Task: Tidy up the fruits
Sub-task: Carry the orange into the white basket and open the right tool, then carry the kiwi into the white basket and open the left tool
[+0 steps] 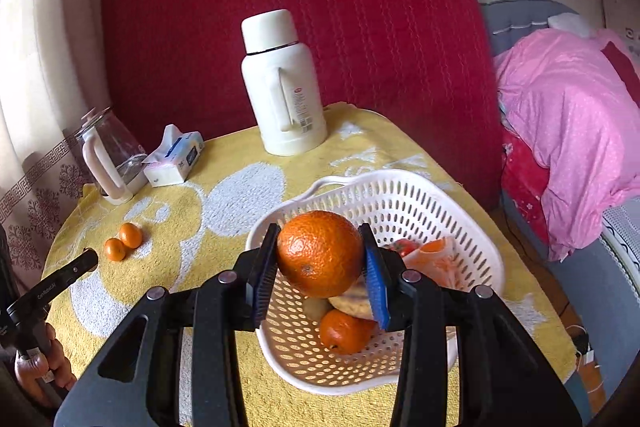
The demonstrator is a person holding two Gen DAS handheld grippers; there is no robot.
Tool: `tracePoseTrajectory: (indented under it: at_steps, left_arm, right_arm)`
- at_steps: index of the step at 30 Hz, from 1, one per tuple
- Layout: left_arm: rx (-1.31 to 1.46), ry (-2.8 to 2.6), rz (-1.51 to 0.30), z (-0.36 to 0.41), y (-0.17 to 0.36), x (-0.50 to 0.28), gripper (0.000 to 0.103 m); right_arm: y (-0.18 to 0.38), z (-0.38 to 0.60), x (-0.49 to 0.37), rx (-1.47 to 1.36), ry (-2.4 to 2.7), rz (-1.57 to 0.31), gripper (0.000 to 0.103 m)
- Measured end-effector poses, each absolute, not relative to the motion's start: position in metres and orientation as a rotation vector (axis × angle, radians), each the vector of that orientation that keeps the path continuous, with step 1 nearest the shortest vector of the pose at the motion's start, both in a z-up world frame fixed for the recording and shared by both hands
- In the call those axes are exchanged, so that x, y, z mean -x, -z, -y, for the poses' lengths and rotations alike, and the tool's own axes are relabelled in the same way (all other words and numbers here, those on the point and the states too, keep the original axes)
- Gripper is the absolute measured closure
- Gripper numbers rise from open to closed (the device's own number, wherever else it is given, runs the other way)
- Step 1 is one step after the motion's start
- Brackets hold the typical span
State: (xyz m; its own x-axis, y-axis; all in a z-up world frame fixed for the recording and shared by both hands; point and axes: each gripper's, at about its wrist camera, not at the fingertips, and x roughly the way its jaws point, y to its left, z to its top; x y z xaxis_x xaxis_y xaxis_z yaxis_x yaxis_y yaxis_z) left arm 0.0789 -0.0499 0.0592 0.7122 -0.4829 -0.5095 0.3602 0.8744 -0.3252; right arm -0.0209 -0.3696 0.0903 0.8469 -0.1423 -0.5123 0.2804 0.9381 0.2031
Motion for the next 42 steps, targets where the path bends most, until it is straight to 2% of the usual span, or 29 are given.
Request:
tracePoseTrajectory:
  at_steps: [25,26,28,39,41,42]
  left_arm:
    - [0.169,0.488,-0.624,0.062,-0.057,-0.071,0.076]
    - [0.166,0.489,-0.624,0.062,-0.056,-0.071,0.076]
    - [0.162,0.491,-0.625,0.063,-0.056,-0.071,0.076]
    - [0.138,0.494,-0.622,0.068,-0.055,-0.070,0.076]
    - [0.124,0.497,-0.619,0.071,-0.054,-0.068,0.076]
    - [0.114,0.499,-0.618,0.073,-0.054,-0.067,0.076]
  right_arm:
    - [-0.060,0.374,0.045,-0.320,0.223,-0.588,0.061]
    - [-0.060,0.375,0.046,-0.323,0.221,-0.583,0.059]
    - [-0.062,0.375,0.047,-0.332,0.218,-0.569,0.045]
    - [-0.074,0.387,0.069,-0.336,0.289,-0.444,0.042]
    - [-0.075,0.392,0.075,-0.342,0.326,-0.412,0.030]
    - [-0.075,0.394,0.080,-0.338,0.353,-0.393,0.021]
